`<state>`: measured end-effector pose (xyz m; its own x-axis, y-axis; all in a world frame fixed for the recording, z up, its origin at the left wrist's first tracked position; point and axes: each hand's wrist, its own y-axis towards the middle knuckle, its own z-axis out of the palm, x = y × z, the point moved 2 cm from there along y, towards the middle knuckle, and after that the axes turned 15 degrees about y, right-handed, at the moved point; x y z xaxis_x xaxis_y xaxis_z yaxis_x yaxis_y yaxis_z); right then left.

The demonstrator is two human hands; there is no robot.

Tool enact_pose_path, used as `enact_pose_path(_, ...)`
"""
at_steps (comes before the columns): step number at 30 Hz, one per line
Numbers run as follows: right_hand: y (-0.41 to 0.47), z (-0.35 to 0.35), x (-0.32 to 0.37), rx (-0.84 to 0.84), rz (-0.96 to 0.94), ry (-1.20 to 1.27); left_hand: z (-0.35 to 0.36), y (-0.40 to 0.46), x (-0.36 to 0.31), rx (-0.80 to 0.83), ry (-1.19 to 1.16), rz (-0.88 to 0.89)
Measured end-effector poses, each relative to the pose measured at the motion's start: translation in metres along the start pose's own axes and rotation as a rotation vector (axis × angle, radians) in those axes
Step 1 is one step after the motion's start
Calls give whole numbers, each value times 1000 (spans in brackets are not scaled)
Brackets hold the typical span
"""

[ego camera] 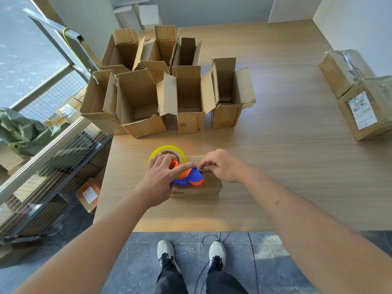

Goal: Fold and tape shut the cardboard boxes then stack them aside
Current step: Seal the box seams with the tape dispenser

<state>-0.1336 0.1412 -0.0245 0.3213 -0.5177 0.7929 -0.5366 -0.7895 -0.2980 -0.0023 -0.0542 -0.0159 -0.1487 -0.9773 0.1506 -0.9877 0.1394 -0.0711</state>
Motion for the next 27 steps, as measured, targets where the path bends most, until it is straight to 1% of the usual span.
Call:
enact_pose_path(4, -1, 0, 1, -1, 25, 25, 0, -1, 0, 0, 6, 0)
enact_pose_path(7, -1, 0, 3, -40, 17, 3, 0, 0, -1, 4, 15, -1)
enact_pose_path(11, 2, 4, 5, -142, -12, -39, 0, -1, -1, 6, 18, -5)
enact_pose_path(16, -3, 12, 3, -326, -34, -9, 0, -2, -1, 44, 25, -11)
enact_pose_path(20, -4, 18, 0, -391, -47, -20, -3, -3, -2, 67, 10, -40)
enact_pose_path(23, -5, 16, -1, -462, -30, 37, -5, -6, -3, 38, 19, -86)
enact_pose_path(27, -6, 17, -2, -446, 4, 60, -2, -10, -7, 39, -1, -125)
